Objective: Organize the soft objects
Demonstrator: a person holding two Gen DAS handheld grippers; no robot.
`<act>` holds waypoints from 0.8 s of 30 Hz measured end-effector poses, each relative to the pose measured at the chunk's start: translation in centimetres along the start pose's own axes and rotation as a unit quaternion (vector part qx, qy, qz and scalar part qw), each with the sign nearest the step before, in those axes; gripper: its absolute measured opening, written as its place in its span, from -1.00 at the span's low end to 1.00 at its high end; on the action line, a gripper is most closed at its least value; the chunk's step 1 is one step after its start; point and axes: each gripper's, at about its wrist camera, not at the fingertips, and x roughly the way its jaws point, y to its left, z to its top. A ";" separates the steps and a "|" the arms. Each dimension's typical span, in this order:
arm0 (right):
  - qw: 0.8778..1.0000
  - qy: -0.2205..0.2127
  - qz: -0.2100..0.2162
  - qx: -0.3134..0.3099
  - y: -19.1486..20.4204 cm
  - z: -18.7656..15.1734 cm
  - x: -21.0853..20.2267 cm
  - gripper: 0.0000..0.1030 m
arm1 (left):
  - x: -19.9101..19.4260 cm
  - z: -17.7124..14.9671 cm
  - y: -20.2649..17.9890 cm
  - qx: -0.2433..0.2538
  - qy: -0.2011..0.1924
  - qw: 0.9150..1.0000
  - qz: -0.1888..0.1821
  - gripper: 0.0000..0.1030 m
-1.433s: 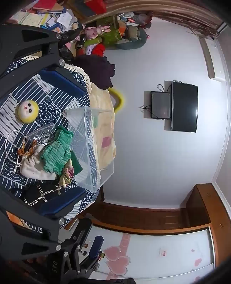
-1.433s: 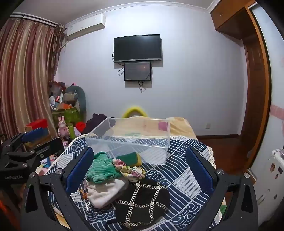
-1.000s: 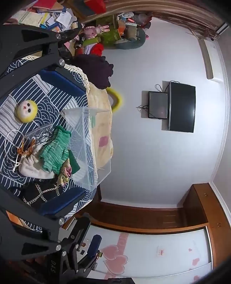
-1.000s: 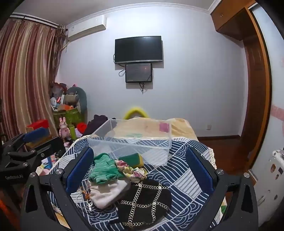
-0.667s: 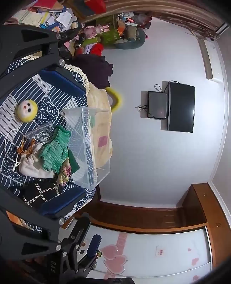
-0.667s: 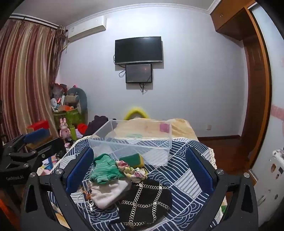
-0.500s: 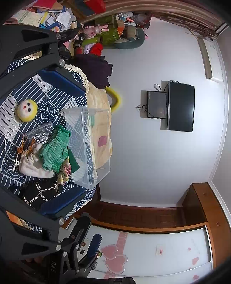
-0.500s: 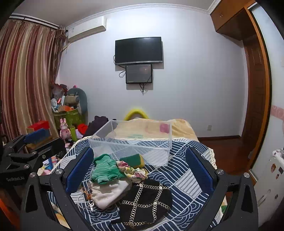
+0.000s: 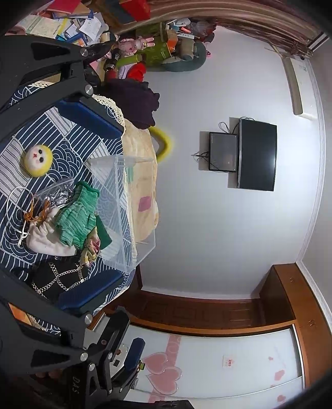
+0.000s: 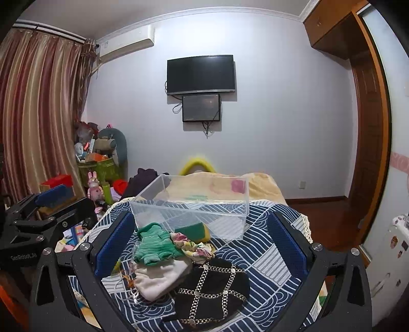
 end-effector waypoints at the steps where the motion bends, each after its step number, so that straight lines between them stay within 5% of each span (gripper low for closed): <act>1: 1.000 0.000 0.000 0.000 0.1 0.1 -0.1 1.00 | 0.0 0.0 0.0 0.000 0.000 1.000 0.000 1.00; 24: 1.000 -0.003 0.003 0.002 -0.1 -0.2 -0.1 1.00 | 0.0 -0.1 0.2 -0.002 -0.001 1.000 0.001 1.00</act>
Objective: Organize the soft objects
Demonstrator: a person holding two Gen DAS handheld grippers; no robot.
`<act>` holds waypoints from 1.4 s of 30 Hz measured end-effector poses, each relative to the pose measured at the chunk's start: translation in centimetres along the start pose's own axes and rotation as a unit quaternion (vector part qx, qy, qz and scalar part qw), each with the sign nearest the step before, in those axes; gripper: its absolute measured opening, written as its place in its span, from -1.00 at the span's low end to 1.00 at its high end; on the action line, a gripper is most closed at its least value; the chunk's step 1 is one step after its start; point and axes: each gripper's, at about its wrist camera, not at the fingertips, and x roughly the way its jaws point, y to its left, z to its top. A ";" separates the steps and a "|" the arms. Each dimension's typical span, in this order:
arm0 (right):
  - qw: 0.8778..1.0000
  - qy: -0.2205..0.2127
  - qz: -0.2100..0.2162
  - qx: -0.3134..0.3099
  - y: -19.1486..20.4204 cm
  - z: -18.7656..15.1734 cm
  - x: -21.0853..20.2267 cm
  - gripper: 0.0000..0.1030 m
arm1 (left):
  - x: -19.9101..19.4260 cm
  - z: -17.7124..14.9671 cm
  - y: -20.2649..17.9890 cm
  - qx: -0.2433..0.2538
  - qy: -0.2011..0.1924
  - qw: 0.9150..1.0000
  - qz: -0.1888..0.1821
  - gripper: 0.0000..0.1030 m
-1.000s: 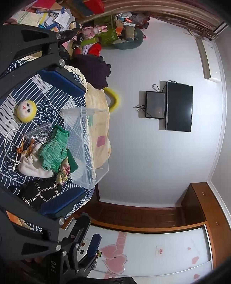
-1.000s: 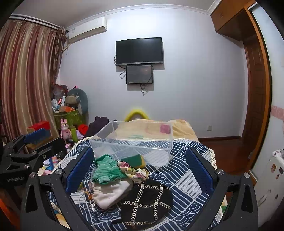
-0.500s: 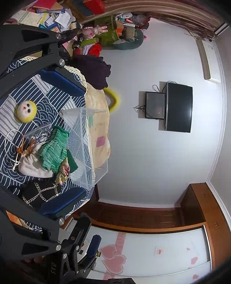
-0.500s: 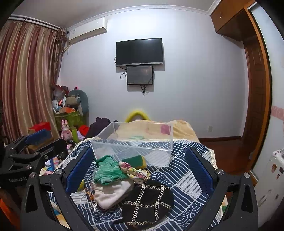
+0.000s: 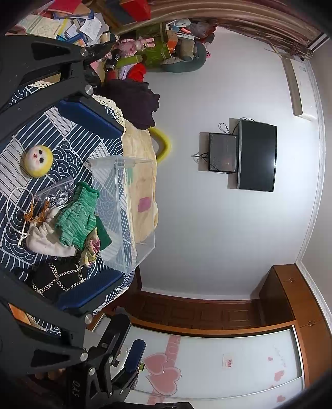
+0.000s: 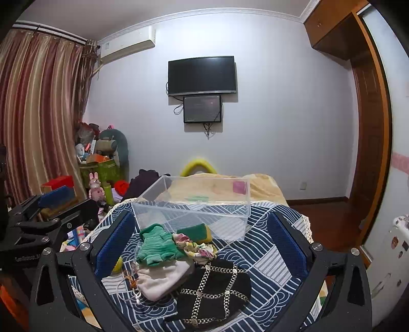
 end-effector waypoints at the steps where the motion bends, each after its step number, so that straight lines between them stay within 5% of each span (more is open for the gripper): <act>1: 1.000 0.000 0.000 0.000 0.0 0.0 0.0 1.00 | 0.0 0.0 0.0 0.000 0.000 1.000 0.000 1.00; 30: 1.000 0.000 0.004 0.002 0.3 -0.1 0.0 1.00 | 0.0 -0.1 -0.2 0.011 -0.002 1.000 -0.003 1.00; 35: 0.999 0.033 -0.003 0.024 -0.9 -0.9 1.6 1.00 | 0.8 -0.6 0.3 0.018 0.010 1.000 0.010 1.00; 42: 0.992 0.113 -0.002 0.060 -3.3 -3.9 4.6 1.00 | 4.1 -3.7 3.4 -0.003 0.087 0.996 0.031 1.00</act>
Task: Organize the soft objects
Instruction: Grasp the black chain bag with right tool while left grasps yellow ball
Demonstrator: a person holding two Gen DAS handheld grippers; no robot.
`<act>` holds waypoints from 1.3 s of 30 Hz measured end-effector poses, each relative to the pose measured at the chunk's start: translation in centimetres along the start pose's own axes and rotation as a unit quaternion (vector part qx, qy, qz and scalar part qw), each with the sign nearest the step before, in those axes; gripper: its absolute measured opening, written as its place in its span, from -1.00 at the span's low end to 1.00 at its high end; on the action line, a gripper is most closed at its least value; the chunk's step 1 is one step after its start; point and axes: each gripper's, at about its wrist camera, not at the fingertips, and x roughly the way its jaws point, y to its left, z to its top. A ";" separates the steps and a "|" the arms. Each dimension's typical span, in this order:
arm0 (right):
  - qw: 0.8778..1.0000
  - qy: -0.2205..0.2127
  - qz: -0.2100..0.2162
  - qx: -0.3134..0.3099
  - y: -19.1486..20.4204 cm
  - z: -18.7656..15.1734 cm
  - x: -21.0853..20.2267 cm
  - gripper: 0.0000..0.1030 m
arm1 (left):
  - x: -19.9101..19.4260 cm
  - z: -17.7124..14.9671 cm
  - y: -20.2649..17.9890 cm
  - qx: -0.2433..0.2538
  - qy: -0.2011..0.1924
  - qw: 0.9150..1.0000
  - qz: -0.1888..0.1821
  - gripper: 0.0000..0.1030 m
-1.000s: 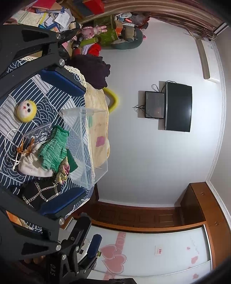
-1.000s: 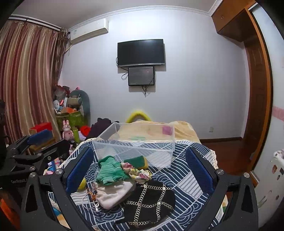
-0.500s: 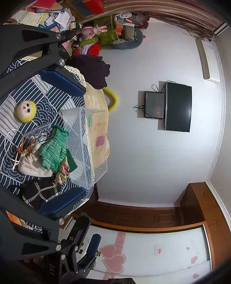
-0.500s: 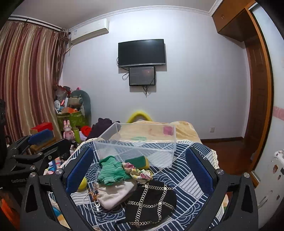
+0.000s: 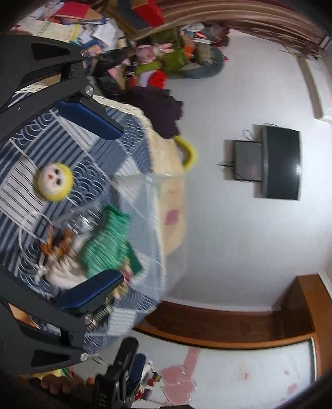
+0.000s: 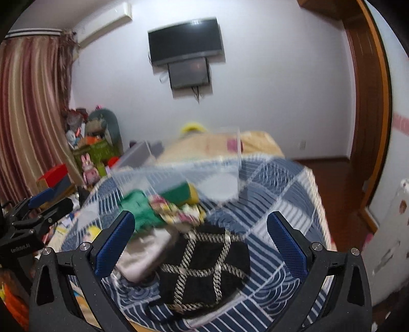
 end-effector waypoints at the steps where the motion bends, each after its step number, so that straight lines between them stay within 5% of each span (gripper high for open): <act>1: 1.000 0.013 -0.001 0.002 -0.2 -0.4 0.5 1.00 | 0.5 -0.5 0.4 -0.003 0.010 1.000 0.003 1.00; 6: 0.998 0.065 -0.007 0.000 -0.9 -2.6 2.6 1.00 | 2.9 -3.1 2.2 -0.020 0.067 0.997 0.018 0.94; 9: 0.996 0.092 -0.005 -0.003 -0.9 -3.6 3.4 0.95 | 4.1 -4.2 2.7 -0.027 0.098 0.995 0.014 0.70; 16: 0.989 0.148 0.015 0.015 -1.6 -5.0 5.5 0.57 | 5.8 -5.7 2.9 -0.047 0.142 0.989 0.003 0.49; 18: 0.990 0.139 0.011 0.009 -1.5 -5.0 5.1 0.43 | 6.0 -6.0 2.8 -0.050 0.150 0.987 0.000 0.29; 20: 0.990 0.138 0.021 0.008 -1.5 -5.0 4.7 0.02 | 6.0 -6.2 2.8 -0.053 0.154 0.987 -0.005 -0.04; 24: 0.991 0.128 0.035 0.011 -1.6 -4.8 4.0 -0.56 | 5.9 -6.1 3.0 -0.058 0.150 0.987 -0.015 -0.10; 39: 1.000 0.015 -0.013 -0.020 -2.1 -0.6 -1.2 -0.74 | 3.1 -1.5 3.3 -0.037 0.071 0.997 -0.012 -0.11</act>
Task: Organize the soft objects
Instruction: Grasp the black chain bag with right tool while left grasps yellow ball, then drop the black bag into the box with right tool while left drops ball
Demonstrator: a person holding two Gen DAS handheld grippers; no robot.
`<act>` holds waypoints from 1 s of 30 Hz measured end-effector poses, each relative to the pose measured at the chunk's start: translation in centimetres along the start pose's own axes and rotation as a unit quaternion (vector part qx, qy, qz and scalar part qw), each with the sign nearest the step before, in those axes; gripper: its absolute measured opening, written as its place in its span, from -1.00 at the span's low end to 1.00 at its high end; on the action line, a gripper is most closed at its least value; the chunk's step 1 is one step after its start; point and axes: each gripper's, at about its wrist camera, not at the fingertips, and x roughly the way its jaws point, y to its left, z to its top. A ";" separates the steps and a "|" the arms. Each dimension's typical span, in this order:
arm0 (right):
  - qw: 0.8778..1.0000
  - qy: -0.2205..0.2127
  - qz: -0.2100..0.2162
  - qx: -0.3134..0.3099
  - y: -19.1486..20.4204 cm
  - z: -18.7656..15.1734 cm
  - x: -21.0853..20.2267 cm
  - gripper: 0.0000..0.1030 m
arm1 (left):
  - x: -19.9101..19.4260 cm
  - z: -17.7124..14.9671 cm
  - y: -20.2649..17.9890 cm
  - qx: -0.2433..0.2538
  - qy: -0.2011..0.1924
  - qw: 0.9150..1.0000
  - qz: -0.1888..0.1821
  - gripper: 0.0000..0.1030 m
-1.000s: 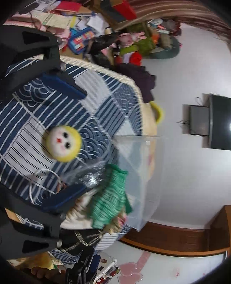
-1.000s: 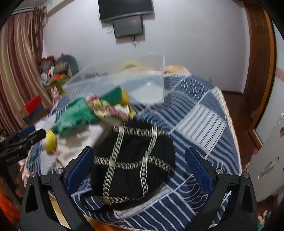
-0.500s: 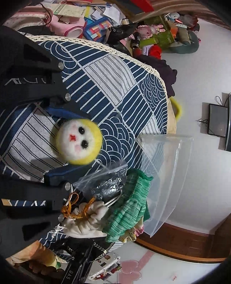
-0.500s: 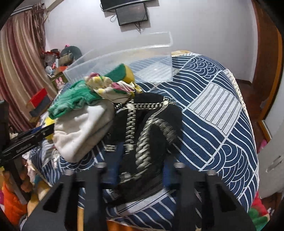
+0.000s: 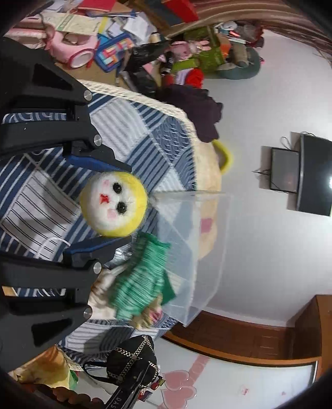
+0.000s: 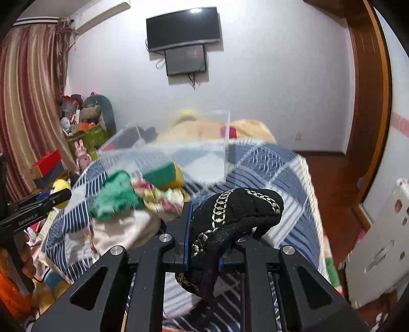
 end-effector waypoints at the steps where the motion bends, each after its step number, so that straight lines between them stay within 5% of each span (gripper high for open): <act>1: 1.000 -0.008 0.001 -0.003 0.2 0.7 -0.1 -0.74 | -0.2 0.5 -0.2 0.003 -0.006 1.000 -0.001 -0.11; 16: 0.996 -0.071 0.019 -0.043 3.1 7.1 2.6 -0.74 | 2.7 7.9 -2.4 0.031 -0.044 0.998 -0.020 -0.11; 30: 0.998 -0.012 0.033 -0.057 3.9 9.0 10.2 -0.74 | 10.2 11.5 -3.7 0.045 0.009 0.998 -0.032 -0.11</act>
